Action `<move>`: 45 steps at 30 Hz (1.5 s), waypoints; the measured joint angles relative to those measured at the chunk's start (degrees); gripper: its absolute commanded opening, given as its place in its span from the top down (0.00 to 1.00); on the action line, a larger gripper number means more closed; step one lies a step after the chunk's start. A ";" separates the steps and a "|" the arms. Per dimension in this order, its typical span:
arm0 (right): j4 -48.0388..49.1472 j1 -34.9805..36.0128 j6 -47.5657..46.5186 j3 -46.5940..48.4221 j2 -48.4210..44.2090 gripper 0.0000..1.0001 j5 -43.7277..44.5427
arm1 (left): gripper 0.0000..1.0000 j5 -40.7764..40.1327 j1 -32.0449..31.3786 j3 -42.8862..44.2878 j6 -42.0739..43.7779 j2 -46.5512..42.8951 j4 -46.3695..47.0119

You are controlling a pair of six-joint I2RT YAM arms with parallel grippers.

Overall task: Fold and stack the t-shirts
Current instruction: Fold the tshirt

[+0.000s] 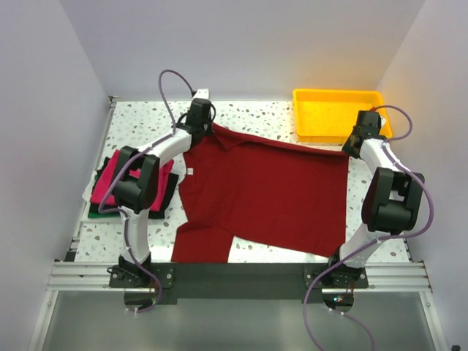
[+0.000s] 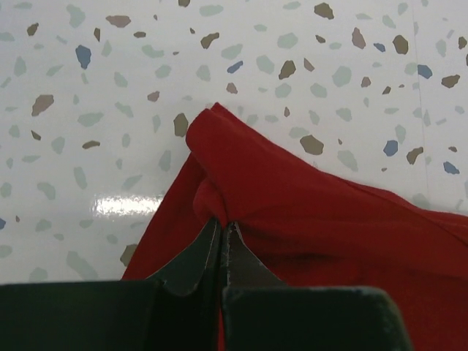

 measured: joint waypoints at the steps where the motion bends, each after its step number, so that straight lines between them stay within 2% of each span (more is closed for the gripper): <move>1: -0.39 0.00 0.00 0.00 -0.11 1.00 0.00 | 1.00 0.26 0.00 -1.36 -0.52 -1.01 -0.13; 14: -7.76 0.00 0.02 -0.07 -6.95 1.00 -0.02 | 1.00 3.10 0.00 -12.57 -8.81 -14.73 -1.55; 21: -11.98 0.00 0.04 -2.08 -10.21 1.00 0.00 | 1.00 4.81 0.00 -25.11 -14.16 -24.09 -2.27; 28: -14.91 0.00 0.33 -6.64 -12.96 0.99 0.02 | 1.00 5.35 -0.02 -33.46 -17.94 -28.85 -3.63; 31: -15.74 0.00 0.90 -9.44 -13.99 0.97 0.07 | 0.90 6.01 -0.02 -37.29 -19.02 -30.86 -3.93; 32: -16.17 0.00 1.18 -10.56 -14.29 0.96 0.11 | 0.81 6.47 -0.02 -38.42 -19.37 -31.36 -4.02; 34: -16.33 0.00 1.75 -13.46 -15.08 0.93 0.00 | 0.74 7.39 -0.04 -40.48 -19.85 -32.06 -4.20; 35: -16.61 0.00 1.97 -14.95 -15.47 0.92 -0.04 | 0.60 7.61 -0.09 -41.31 -19.91 -32.33 -4.59; 36: -16.61 0.00 2.16 -16.22 -15.78 0.78 -0.07 | 0.51 7.78 -0.22 -41.92 -19.76 -32.52 -5.07; 37: -16.63 0.00 2.67 -17.73 -16.11 0.70 -0.09 | 0.42 7.80 -0.35 -42.27 -20.17 -32.63 -5.70; 38: -17.09 0.00 2.84 -18.86 -16.24 0.67 -0.07 | 0.32 7.72 -0.57 -42.58 -20.22 -32.83 -6.51; 40: -17.92 -0.04 3.21 -20.06 -16.24 0.52 -0.07 | 0.23 7.21 -1.36 -42.71 -20.59 -33.55 -8.37; 41: -18.34 -0.04 3.37 -20.20 -16.24 0.41 -0.07 | 0.12 6.91 -1.88 -42.66 -20.68 -34.18 -9.20; 42: -18.60 -0.04 3.34 -20.17 -16.39 0.21 -0.09 | 0.06 6.54 -2.45 -42.60 -20.50 -35.06 -10.12; 43: -18.75 -0.07 3.61 -20.17 -16.68 0.12 -0.24 | 0.00 5.99 -3.02 -42.27 -20.50 -36.00 -11.10; 44: -19.02 -0.07 3.54 -20.11 -17.25 0.01 -0.46 | 0.00 5.46 -3.54 -41.72 -20.26 -36.94 -11.87; 45: -19.37 -0.09 3.23 -19.96 -17.84 0.01 -0.74 | 0.00 5.01 -4.02 -40.94 -20.09 -37.86 -12.50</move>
